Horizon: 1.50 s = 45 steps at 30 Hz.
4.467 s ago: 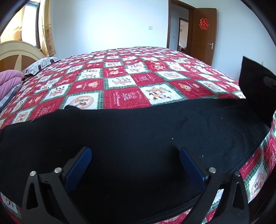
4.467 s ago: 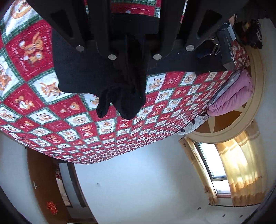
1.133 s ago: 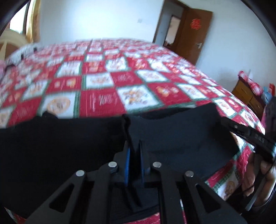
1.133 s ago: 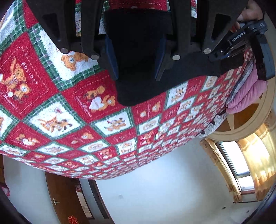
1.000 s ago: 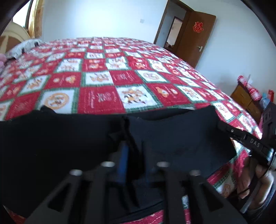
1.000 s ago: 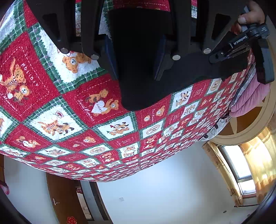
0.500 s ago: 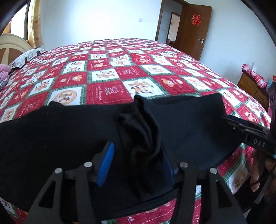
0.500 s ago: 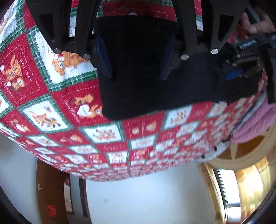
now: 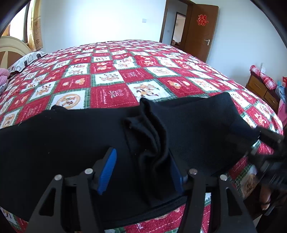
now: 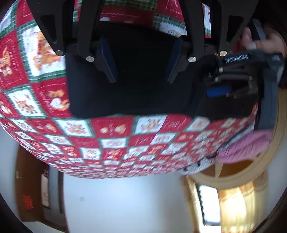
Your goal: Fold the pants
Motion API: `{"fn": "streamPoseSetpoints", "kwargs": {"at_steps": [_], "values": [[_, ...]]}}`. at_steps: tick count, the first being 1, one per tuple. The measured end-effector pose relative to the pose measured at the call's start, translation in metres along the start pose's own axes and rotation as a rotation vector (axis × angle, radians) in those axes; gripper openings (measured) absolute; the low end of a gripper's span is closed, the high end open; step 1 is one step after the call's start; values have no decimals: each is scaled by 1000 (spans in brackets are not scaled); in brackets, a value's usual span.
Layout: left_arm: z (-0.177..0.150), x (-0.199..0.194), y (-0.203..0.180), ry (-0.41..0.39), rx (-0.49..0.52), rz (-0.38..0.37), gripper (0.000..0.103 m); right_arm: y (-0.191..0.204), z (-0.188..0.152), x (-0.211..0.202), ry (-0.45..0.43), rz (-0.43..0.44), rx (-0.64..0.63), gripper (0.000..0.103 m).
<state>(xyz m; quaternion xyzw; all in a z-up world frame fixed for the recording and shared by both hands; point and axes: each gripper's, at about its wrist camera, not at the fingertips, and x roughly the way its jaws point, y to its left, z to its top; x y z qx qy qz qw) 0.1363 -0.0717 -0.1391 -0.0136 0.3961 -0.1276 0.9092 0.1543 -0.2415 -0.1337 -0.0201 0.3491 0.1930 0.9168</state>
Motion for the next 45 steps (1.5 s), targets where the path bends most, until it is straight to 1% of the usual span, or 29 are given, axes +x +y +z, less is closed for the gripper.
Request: {"fn": "streamPoseSetpoints", "kwargs": {"at_steps": [2,3,5,8,10,11,13,15,16,17,18,19,20,21,24,26,27,29,30,32,34,35,37,38,41,43,45], "values": [[-1,0,0,-3,-1,-5,62,11,-6,15,74,-4,-56,58],[-1,0,-1,-3,4,-4,62,19,-12,19,82,-45,-112,58],[-1,-1,-1,1,13,-8,65,30,-16,20,72,-79,-176,61],[-2,-3,-1,3,18,-19,68,26,-16,18,70,-70,-159,61],[-2,-7,1,2,13,-22,69,24,-12,14,53,-64,-143,61],[-2,-8,3,6,10,-19,74,24,-10,10,35,-61,-131,61],[-1,-14,9,8,7,5,76,25,-5,-2,-24,-29,-100,61],[2,-26,23,-16,15,35,76,29,-3,-7,-65,-16,-104,61],[3,-34,35,-29,14,58,78,32,-3,-8,-76,-15,-109,61],[3,-40,47,-37,10,83,83,35,-3,-8,-83,-12,-113,61],[3,-46,61,-46,5,113,85,38,-4,-6,-86,-3,-112,61],[3,-54,83,-54,-3,158,89,43,-4,-4,-88,11,-108,61],[2,-58,96,-55,-9,191,89,47,-4,-3,-87,20,-109,61],[1,-64,120,-50,-20,246,89,54,-4,0,-83,30,-119,61],[-2,-78,175,-38,-74,356,89,80,-6,11,-55,75,-184,61],[-9,-90,219,-42,-147,415,89,90,-9,17,-25,119,-197,61],[-12,-91,233,-38,-174,427,89,94,-10,26,18,143,-197,61],[-22,-90,263,-10,-248,433,89,99,-14,41,89,148,-196,62],[-27,-88,273,-4,-277,425,89,104,-17,41,68,124,-232,64],[-38,-83,286,0,-333,379,89,110,-20,42,69,107,-271,65],[-46,-81,290,-20,-377,326,88,110,-20,40,58,111,-265,65],[-47,-80,290,-31,-393,314,87,108,-21,39,54,118,-253,65],[-48,-79,286,-59,-397,306,86,104,-22,37,46,132,-228,65],[-47,-78,283,-64,-392,303,84,102,-22,36,46,134,-223,65],[-48,-76,274,-69,-358,309,78,103,-23,35,41,125,-219,65],[-46,-73,272,-65,-345,317,79,106,-24,36,37,111,-235,65],[-46,-75,280,-77,-382,288,78,108,-25,36,33,98,-251,65]]}}
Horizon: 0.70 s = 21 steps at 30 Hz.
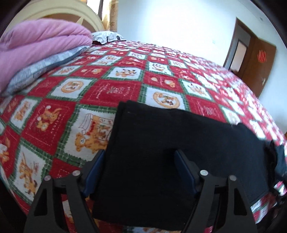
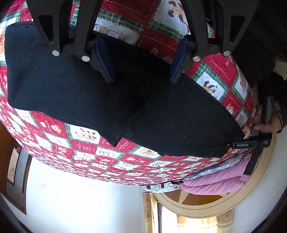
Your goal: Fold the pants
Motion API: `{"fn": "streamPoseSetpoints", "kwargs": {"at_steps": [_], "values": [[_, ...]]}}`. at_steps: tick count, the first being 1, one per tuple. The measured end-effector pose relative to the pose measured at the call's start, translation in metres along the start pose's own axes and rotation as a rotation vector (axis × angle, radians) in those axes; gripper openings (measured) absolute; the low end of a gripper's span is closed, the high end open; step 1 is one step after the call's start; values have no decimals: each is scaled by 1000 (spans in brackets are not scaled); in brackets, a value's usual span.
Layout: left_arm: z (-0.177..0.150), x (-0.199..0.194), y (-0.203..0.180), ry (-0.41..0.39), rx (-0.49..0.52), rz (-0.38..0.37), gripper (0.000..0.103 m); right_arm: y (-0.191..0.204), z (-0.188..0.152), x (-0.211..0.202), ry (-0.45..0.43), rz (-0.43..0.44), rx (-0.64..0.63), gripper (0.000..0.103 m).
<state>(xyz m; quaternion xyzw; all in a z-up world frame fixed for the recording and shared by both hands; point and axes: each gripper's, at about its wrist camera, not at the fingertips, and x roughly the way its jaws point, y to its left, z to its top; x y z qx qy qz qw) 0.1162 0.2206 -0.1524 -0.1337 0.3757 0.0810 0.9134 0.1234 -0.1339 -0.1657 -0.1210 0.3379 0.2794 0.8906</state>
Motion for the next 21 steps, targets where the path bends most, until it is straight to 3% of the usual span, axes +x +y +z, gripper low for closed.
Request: {"fn": "streamPoseSetpoints", "kwargs": {"at_steps": [3,5,6,9,11,21], "values": [[3,-2,12,1,-57,-32,59,0,0,0,-2,-8,-6,65],[3,-5,9,15,-28,-55,31,-1,0,0,-2,-6,-6,65],[3,-7,5,22,-13,-70,28,-1,0,0,-2,-6,-7,65],[3,-14,-10,12,43,-22,24,-1,-1,0,-5,-14,-13,65],[5,-22,-11,-10,20,-34,23,-1,-1,0,-4,-11,-9,65],[28,-75,-26,-73,-135,-296,23,-41,7,-25,-52,48,196,65]]}}
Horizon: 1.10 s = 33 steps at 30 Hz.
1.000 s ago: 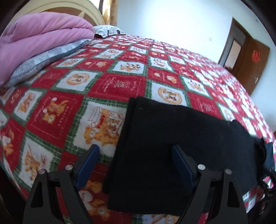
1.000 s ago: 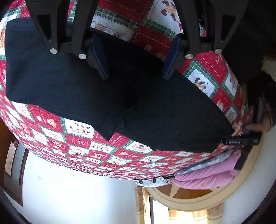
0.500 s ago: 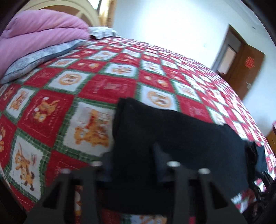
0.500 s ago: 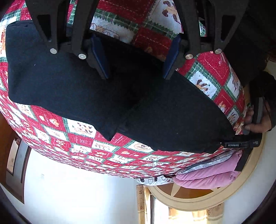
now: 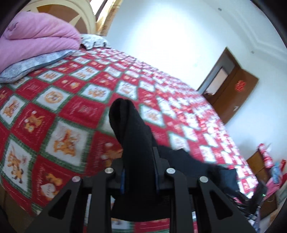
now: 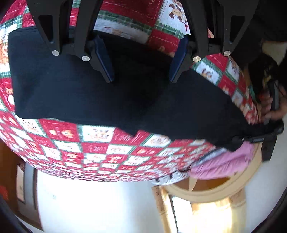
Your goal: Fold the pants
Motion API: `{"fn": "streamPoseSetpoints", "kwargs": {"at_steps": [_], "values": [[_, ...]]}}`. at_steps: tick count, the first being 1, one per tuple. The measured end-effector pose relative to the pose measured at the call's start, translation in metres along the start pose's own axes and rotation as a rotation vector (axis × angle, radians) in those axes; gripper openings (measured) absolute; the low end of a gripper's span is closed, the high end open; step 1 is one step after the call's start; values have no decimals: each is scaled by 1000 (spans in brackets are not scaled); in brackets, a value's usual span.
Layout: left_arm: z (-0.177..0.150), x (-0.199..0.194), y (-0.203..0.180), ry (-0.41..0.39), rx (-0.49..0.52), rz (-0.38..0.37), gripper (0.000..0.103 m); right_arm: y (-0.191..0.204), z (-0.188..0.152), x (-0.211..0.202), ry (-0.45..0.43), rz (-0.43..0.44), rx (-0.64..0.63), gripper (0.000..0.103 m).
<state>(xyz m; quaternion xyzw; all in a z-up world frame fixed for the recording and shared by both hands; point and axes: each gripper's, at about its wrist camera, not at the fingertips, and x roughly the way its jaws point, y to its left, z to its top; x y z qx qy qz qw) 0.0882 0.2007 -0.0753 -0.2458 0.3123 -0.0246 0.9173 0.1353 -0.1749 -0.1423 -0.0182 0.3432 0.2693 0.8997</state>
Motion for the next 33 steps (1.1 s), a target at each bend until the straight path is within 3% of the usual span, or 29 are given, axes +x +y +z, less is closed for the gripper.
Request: {"fn": "streamPoseSetpoints", "kwargs": {"at_steps": [10,18,29,33], "values": [[9,-3,-97,13,141,-161,23,-66,23,-43,-115,-95,229,65],[0,25,-149,77,226,-203,23,-119,24,-67,-162,-158,392,65],[-19,55,-214,175,289,-267,23,-147,13,-97,-197,-208,437,65],[-28,67,-235,207,300,-283,23,-173,5,-105,-211,-227,513,65]]}}
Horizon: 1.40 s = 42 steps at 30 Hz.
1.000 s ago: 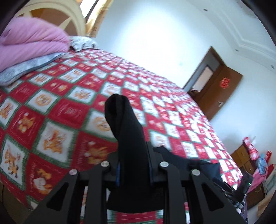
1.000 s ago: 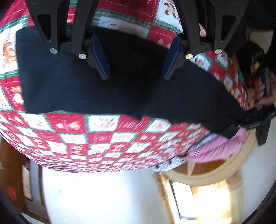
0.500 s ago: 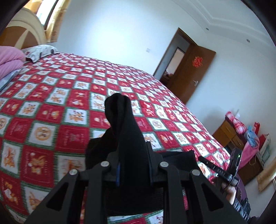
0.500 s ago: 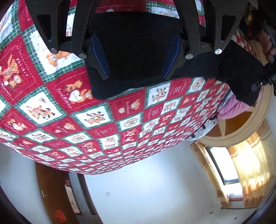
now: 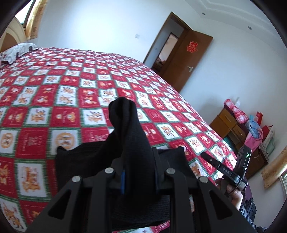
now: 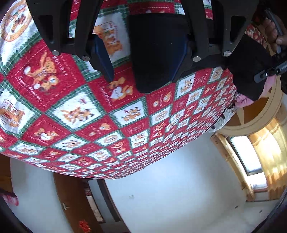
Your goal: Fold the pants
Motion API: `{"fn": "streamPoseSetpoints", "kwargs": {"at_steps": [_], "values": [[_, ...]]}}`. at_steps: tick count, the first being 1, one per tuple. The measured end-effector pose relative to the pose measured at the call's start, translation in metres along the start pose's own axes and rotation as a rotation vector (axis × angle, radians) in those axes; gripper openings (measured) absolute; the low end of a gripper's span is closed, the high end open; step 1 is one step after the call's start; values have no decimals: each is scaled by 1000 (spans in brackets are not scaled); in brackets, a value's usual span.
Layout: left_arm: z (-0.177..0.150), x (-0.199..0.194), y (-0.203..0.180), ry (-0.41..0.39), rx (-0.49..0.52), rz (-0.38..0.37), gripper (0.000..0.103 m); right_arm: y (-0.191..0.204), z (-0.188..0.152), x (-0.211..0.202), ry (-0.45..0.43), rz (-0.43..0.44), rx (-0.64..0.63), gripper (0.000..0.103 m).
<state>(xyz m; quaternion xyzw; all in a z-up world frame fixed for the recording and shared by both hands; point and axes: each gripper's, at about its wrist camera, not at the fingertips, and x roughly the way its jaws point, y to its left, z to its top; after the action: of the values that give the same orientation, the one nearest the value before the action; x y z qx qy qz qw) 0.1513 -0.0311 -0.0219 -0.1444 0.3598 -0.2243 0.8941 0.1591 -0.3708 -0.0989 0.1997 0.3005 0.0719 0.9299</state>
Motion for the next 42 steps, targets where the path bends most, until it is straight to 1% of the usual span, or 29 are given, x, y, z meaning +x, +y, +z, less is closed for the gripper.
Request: {"fn": "streamPoseSetpoints", "kwargs": {"at_steps": [4,8,12,15,24,32,36,39,42], "values": [[2,19,-17,19,4,-17,23,-17,6,-3,-36,-32,36,65],[1,35,-29,40,-5,-31,23,-32,8,-3,-50,-51,80,65],[-1,52,-44,62,10,-34,23,-46,9,-3,-59,-70,128,65],[-3,66,-58,78,29,-28,23,-50,9,-2,-60,-75,145,65],[-14,104,-95,127,97,-40,23,-42,3,2,-53,-67,121,65],[-33,147,-114,173,196,30,25,-47,5,-2,-73,-75,144,65],[-43,154,-126,174,243,41,26,-49,9,-7,-85,-109,133,65],[-47,155,-129,173,251,33,32,-51,16,-17,-126,-128,126,65],[-48,154,-132,164,241,15,44,-51,20,-24,-153,-143,115,65]]}}
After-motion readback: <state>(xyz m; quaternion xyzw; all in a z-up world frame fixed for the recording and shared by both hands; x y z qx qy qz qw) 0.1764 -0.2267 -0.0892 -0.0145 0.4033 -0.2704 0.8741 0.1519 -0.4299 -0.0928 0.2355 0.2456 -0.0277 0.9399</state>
